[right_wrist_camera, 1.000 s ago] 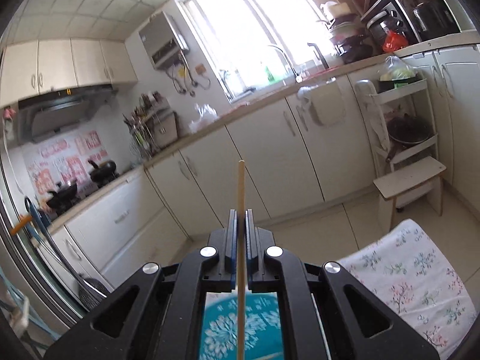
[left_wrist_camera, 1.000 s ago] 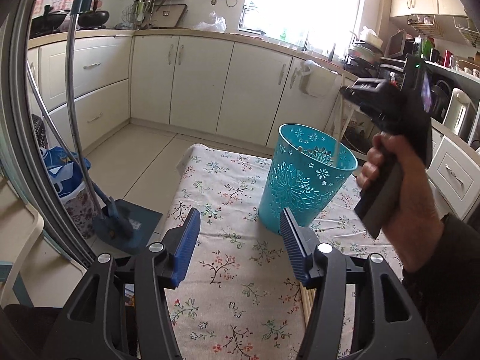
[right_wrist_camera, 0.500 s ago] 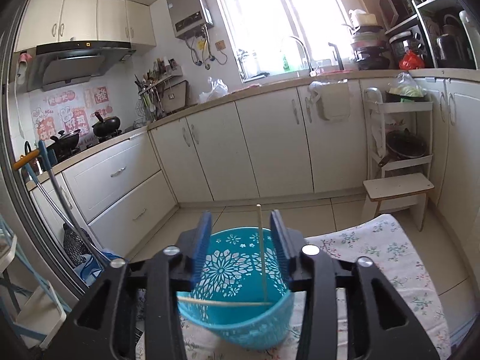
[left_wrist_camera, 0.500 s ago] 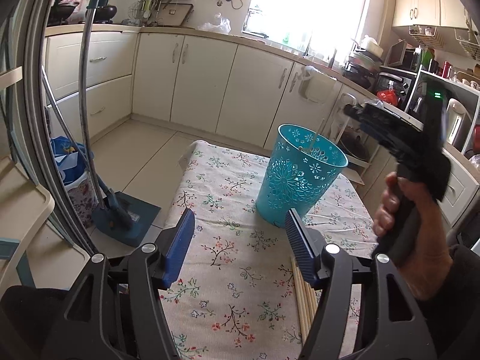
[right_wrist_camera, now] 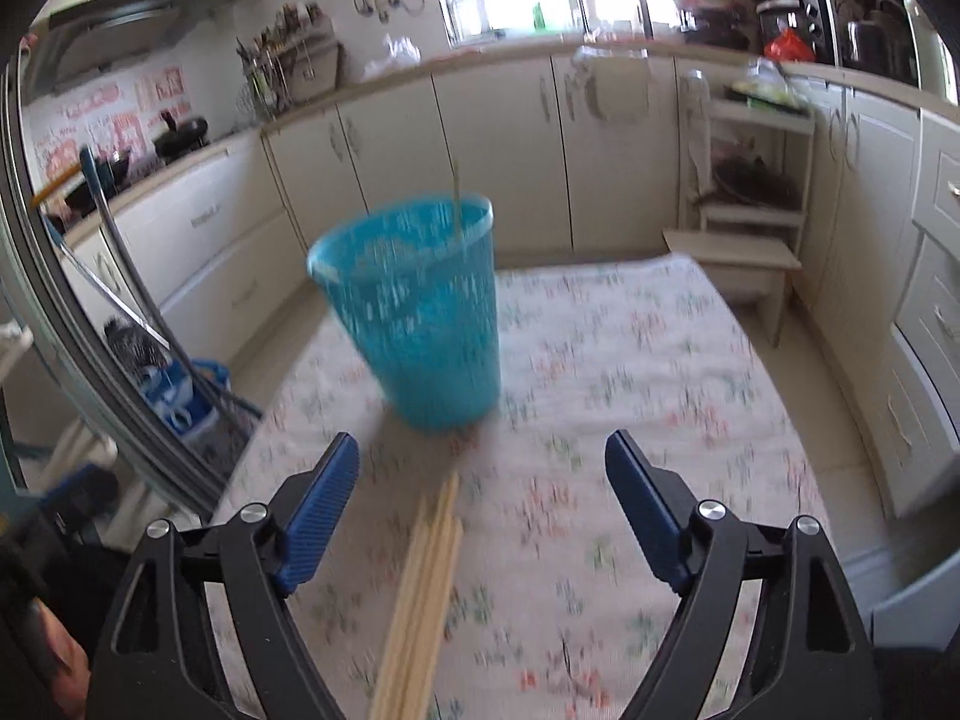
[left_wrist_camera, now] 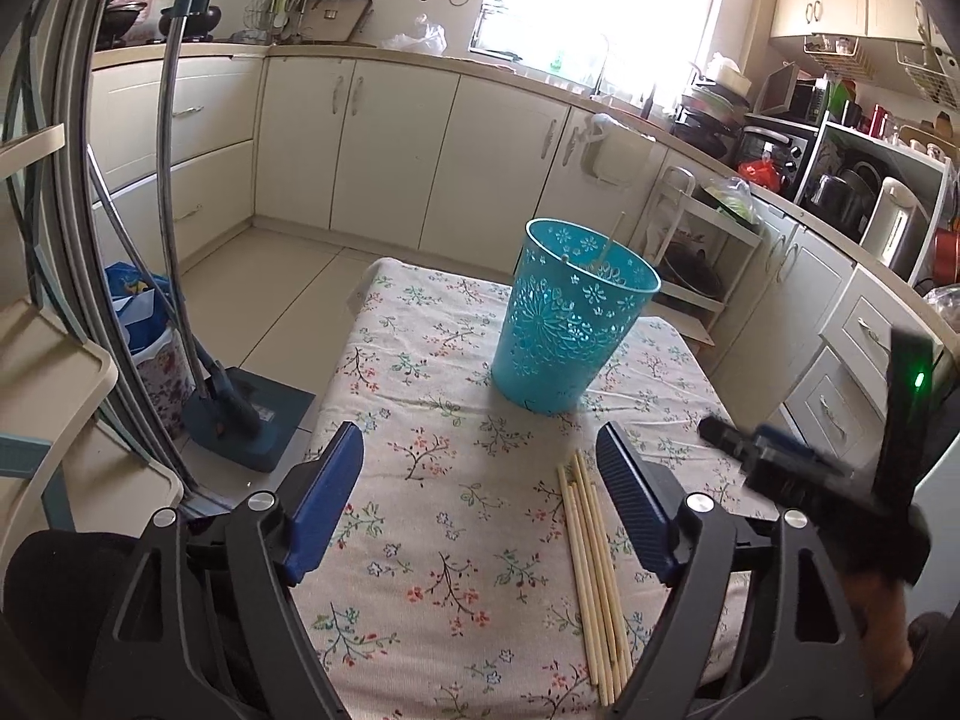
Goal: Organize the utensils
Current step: 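Move the right gripper back toward the stick bundle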
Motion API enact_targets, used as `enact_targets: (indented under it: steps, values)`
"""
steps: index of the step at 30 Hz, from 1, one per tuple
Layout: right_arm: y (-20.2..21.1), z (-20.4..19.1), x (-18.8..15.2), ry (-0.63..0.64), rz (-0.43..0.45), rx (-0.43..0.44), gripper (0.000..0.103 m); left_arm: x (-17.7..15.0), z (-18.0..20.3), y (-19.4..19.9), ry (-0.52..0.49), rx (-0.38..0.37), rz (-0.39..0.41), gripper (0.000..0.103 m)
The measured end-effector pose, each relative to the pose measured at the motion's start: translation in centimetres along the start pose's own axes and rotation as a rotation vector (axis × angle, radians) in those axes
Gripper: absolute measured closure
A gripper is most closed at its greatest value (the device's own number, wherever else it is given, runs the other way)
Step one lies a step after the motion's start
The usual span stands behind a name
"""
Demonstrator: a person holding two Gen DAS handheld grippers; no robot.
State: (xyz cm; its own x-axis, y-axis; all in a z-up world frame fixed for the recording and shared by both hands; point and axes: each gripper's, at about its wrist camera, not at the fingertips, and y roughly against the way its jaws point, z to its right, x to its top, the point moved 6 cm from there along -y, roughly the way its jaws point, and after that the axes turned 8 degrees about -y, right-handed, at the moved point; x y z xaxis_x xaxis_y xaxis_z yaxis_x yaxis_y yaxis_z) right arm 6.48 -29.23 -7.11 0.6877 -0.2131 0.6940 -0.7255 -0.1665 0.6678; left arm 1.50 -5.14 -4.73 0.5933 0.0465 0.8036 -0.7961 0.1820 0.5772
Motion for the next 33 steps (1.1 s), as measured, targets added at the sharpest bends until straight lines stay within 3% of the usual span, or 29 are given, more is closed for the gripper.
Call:
enact_targets:
  steps: [6,12,16,33]
  values:
    - [-0.4,-0.7,-3.3,0.018,-0.066,-0.021,0.023,-0.8,-0.7,0.7,0.002,0.01,-0.015,0.023]
    - [-0.8,-1.3,-4.3,0.04,-0.108,-0.012,0.037,-1.3,-1.8,0.1,0.021,0.031,-0.05,0.022]
    - [-1.0,-0.9,-5.0,0.04,-0.122,-0.012,0.038,-1.5,-1.5,-0.2,0.015,0.035,-0.068,0.022]
    - [-1.9,1.5,-5.9,-0.006,-0.15,-0.01,0.065,-3.5,-1.2,-3.0,-0.004,0.043,-0.168,0.022]
